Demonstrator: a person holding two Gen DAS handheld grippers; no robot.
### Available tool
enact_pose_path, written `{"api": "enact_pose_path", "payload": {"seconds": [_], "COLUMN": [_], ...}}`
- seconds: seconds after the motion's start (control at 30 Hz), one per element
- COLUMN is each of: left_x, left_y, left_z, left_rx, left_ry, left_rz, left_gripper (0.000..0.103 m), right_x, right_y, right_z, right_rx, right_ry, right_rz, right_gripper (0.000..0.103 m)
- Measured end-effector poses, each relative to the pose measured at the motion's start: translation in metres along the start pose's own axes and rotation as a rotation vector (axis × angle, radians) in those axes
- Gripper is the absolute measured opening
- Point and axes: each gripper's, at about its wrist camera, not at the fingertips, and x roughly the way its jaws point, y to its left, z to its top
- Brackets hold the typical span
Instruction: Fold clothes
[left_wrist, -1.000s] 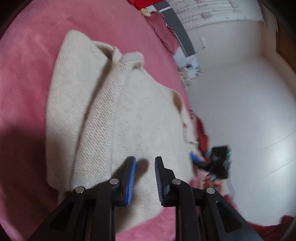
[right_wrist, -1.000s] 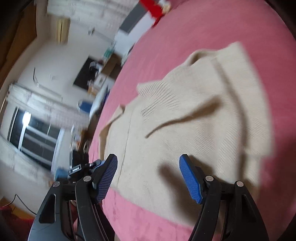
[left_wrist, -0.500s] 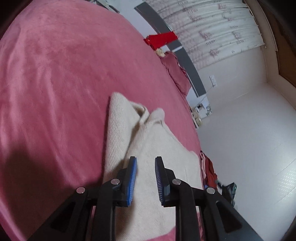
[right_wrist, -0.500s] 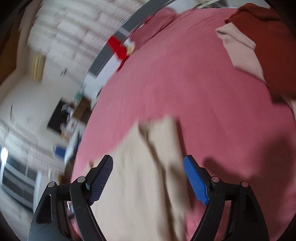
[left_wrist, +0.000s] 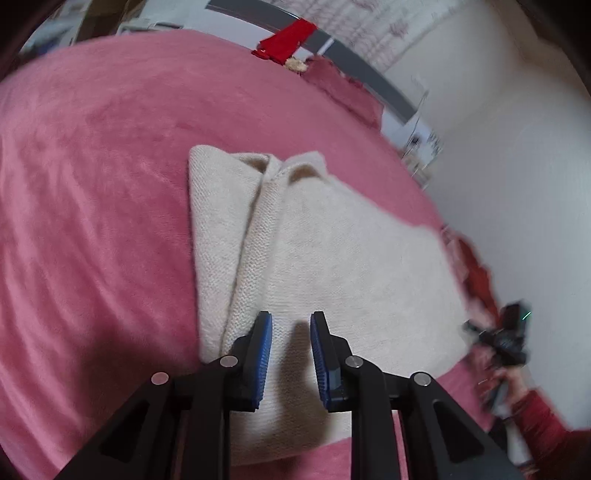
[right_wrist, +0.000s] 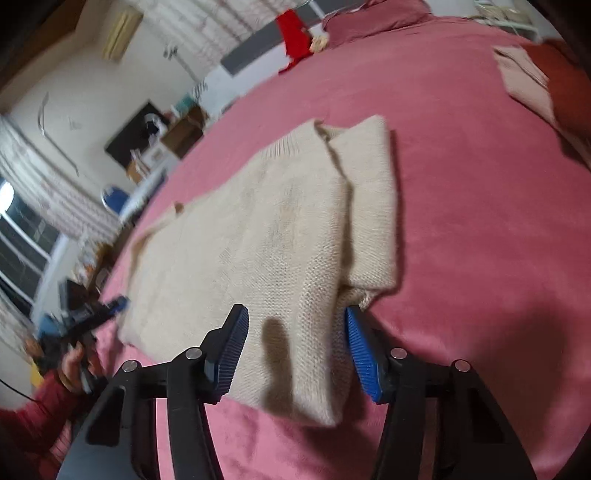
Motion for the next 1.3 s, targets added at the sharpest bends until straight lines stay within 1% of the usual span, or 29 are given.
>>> {"api": "enact_pose_path", "payload": {"seconds": [0.03,0.1,0.17,0.2,0.3,0.4,0.47,0.53,0.63,0.67,0.7,0.73,0.77,0.8,0.83,0.9,0.93,1.0,1.03,1.07,1.1,1.13,1.17,1.2,1.23,1.3], "left_x": [-0.007,-0.022,-0.023,-0.019,0.003,0.02,0.027,0.035,0.044,0.047,0.048,0.048,0.049,0.049,0.048,0.048,0.048,0.048,0.048,0.045,0.038,0.035,0.033,0.032,0.033,0.036], "left_y": [-0.003,-0.005,0.003,0.005,0.013,0.016,0.017,0.02,0.017,0.018,0.02,0.023,0.027,0.03,0.032,0.036,0.035,0.031,0.029,0.028,0.03,0.029,0.028,0.026,0.024,0.025], "left_z": [0.002,0.004,0.006,0.009,0.019,0.027,0.028,0.027,0.028,0.027,0.027,0.026,0.025,0.025,0.024,0.024,0.024,0.024,0.024,0.021,0.016,0.013,0.011,0.01,0.01,0.007], "left_rx": [0.018,0.043,0.027,0.012,-0.04,-0.069,-0.078,-0.087,-0.084,-0.084,-0.091,-0.107,-0.126,-0.142,-0.156,-0.176,-0.172,-0.15,-0.137,-0.129,-0.126,-0.12,-0.108,-0.093,-0.084,-0.076], "left_ry": [-0.036,-0.114,-0.13,-0.123,-0.06,-0.04,-0.027,-0.001,0.009,0.016,0.021,0.028,0.04,0.051,0.062,0.085,0.096,0.12,0.133,0.145,0.158,0.17,0.175,0.174,0.175,0.199], "left_rz": [0.013,0.032,0.032,0.027,0.007,-0.054,-0.089,-0.105,-0.116,-0.119,-0.126,-0.14,-0.157,-0.172,-0.183,-0.2,-0.201,-0.213,-0.221,-0.24,-0.271,-0.292,-0.294,-0.288,-0.286,-0.274], "left_gripper": [0.021,0.021,0.021,0.021,0.021,0.021,0.024,0.024,0.024,0.024,0.024,0.024,0.024,0.023,0.018,0.014,0.011,0.01,0.009,0.01,0.012,0.016,0.018,0.018,0.018,0.019], "right_x": [-0.001,-0.013,-0.027,-0.032,-0.037,-0.034,-0.024,-0.013,-0.01,-0.009,-0.007,-0.006,-0.005,-0.004,-0.003,-0.001,0.001,0.003,0.004,0.005,0.008,0.009,0.009,0.009,0.009,0.02], "right_y": [-0.001,-0.01,-0.021,-0.024,-0.025,-0.02,-0.011,-0.001,0.001,0.002,0.003,0.003,0.004,0.005,0.005,0.007,0.007,0.009,0.009,0.01,0.013,0.018,0.024,0.028,0.033,0.037], "right_z": [0.003,0.006,0.006,0.007,0.014,0.019,0.021,0.021,0.017,0.016,0.015,0.013,0.012,0.011,0.01,0.007,0.006,0.003,0.002,0.001,0.0,0.0,0.0,0.0,-0.001,0.0], "right_rx": [-0.005,0.018,0.05,0.065,0.092,0.054,0.024,0.005,0.005,0.005,0.005,0.005,0.004,0.004,0.004,0.004,0.004,0.003,0.003,0.003,0.011,0.015,0.015,0.006,-0.018,-0.018], "right_ry": [0.006,-0.028,-0.066,-0.075,-0.082,-0.048,-0.013,0.013,0.035,0.043,0.05,0.057,0.065,0.072,0.08,0.095,0.102,0.117,0.124,0.132,0.136,0.126,0.111,0.102,0.105,0.148], "right_rz": [-0.013,-0.003,0.014,0.023,0.053,0.056,0.063,0.072,0.084,0.088,0.091,0.095,0.099,0.103,0.107,0.114,0.118,0.126,0.129,0.133,0.156,0.193,0.232,0.25,0.247,0.202], "right_gripper": [0.056,0.056,0.058,0.058,0.058,0.058,0.058,0.058,0.057,0.056,0.051,0.037,0.025,0.022,0.017,0.017,0.017,0.017,0.02,0.028,0.036,0.049,0.051,0.051,0.05,0.044]}}
